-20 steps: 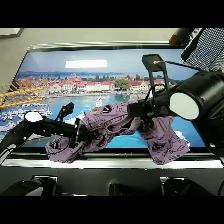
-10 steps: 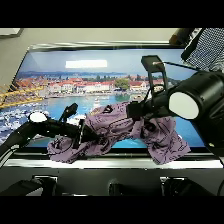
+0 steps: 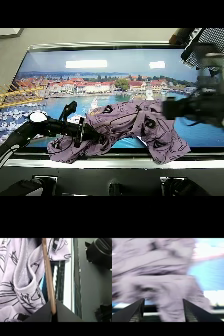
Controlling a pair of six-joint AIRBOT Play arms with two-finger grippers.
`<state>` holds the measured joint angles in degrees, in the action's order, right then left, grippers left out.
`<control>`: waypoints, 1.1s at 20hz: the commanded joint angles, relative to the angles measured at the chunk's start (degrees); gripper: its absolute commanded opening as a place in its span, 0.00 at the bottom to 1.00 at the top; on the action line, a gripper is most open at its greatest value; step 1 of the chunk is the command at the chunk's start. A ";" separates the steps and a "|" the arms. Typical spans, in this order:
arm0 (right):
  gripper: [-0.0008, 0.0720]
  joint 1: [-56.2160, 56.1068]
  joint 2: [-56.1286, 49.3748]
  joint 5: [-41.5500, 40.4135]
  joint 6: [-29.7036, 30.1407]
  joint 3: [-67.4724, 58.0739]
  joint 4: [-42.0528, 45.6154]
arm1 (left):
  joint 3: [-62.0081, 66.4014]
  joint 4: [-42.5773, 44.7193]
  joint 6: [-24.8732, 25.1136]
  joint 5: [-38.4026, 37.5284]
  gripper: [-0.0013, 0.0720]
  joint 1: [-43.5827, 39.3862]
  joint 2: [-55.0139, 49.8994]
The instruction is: Fold the clothes and pants, and hang the long-sleeved shirts on hangers.
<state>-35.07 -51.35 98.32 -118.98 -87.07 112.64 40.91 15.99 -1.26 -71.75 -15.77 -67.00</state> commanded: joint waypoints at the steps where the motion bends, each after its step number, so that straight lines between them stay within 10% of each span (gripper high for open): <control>1: 0.77 14.25 2.23 1.25 6.60 1.49 -3.56 | 0.07 -0.13 0.00 0.28 0.05 -0.02 -0.02; 4: 0.96 32.09 0.02 -5.40 23.80 4.37 -24.13 | 0.07 -0.13 0.00 0.26 0.05 -0.02 -0.02; 12: 0.94 31.12 -14.84 -2.78 81.22 4.48 -48.76 | 0.07 -0.11 -0.04 0.26 0.05 -0.02 -0.02; 19: 0.89 29.64 -23.61 -2.67 87.12 4.48 -53.55 | 0.07 0.04 -0.02 0.26 0.05 0.02 -0.02; 22: 0.63 29.64 -25.27 -2.19 88.39 4.50 -54.21 | 0.07 0.04 -0.02 0.28 0.05 0.02 -0.02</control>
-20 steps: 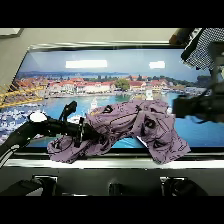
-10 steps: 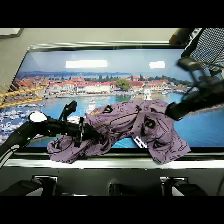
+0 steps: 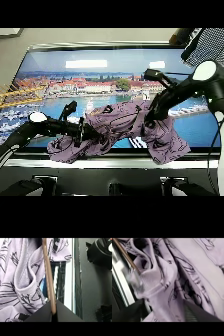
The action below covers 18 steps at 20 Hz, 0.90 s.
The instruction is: Fold the clothes and pants, and hang the long-sleeved shirts on hangers.
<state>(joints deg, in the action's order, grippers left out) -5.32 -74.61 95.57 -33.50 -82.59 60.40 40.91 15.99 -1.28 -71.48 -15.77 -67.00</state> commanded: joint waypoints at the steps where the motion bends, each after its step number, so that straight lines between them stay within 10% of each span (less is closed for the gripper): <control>1: 0.46 -0.11 -2.10 0.63 3.10 0.09 -2.49 | 0.07 0.04 0.00 0.02 0.05 0.02 -0.02; 3: 0.06 -0.11 -2.10 2.97 5.73 0.11 -2.78 | 0.07 0.04 0.00 0.04 0.05 0.02 -0.02; 8: 0.05 -0.11 -0.07 4.83 5.42 0.09 -0.87 | 0.07 0.04 -3.61 1.95 0.23 0.11 0.00; 11: 0.05 -0.11 2.71 3.41 -1.51 0.11 3.56 | 0.07 0.04 -27.80 9.22 0.84 4.52 0.11; 14: 0.05 -0.11 5.09 2.75 -2.16 0.09 3.91 | 0.07 0.04 -47.47 7.19 0.85 13.64 0.11; 18: 0.05 -0.11 5.99 1.05 -8.50 0.09 3.67 | 0.07 0.04 -54.80 4.55 0.85 15.69 0.11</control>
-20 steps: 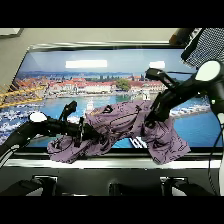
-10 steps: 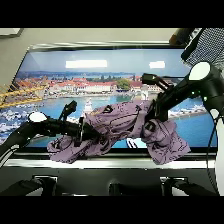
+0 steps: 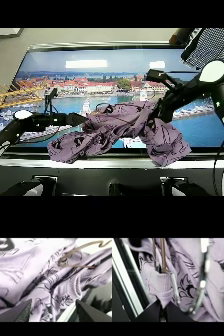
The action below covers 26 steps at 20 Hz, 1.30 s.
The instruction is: Fold the clothes and pants, and hang the long-sleeved shirts on hangers.
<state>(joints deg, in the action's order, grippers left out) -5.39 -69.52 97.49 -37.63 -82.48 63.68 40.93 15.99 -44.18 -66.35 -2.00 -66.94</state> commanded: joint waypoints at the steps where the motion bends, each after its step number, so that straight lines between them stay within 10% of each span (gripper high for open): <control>1: 0.05 -0.04 0.90 -0.76 -5.44 -0.02 0.33 | 0.04 0.07 -13.88 0.20 0.84 0.07 0.04; 13: 0.05 -0.04 0.90 0.04 -11.28 -0.02 0.42 | 0.17 7.15 -50.25 51.06 0.81 -42.99 0.85; 26: 0.05 -0.04 0.90 0.07 -11.30 -0.02 0.42 | 0.28 7.19 -53.02 47.71 0.72 -43.87 -1.40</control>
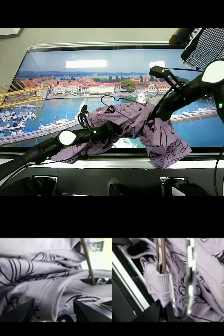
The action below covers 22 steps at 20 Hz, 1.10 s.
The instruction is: Fold the clothes and pants, and hang the long-sleeved shirts on hangers.
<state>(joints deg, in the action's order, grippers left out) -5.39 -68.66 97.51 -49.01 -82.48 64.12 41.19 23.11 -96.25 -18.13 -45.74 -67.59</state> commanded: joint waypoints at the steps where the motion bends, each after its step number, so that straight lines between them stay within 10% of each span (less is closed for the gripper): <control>1: 0.05 -0.07 0.04 0.07 0.07 -0.02 0.00 | 0.04 0.04 -1.73 -0.98 0.72 -0.15 -1.18; 8: 0.05 -0.07 0.04 0.20 -1.07 -0.02 -0.02 | 0.04 0.07 -5.38 -2.05 0.68 -0.44 -3.10; 15: 0.05 -0.07 0.07 1.49 -1.42 -0.02 0.02 | 0.07 0.50 -3.34 -3.50 0.05 -0.42 -3.32; 22: 0.05 -3.96 2.71 2.03 -2.78 0.00 0.50 | 4.94 13.73 -2.78 -10.67 0.05 7.78 -3.26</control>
<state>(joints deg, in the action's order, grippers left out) -6.92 -66.87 99.07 -51.03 -82.48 64.45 43.94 29.91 -99.31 -24.18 -41.98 -70.85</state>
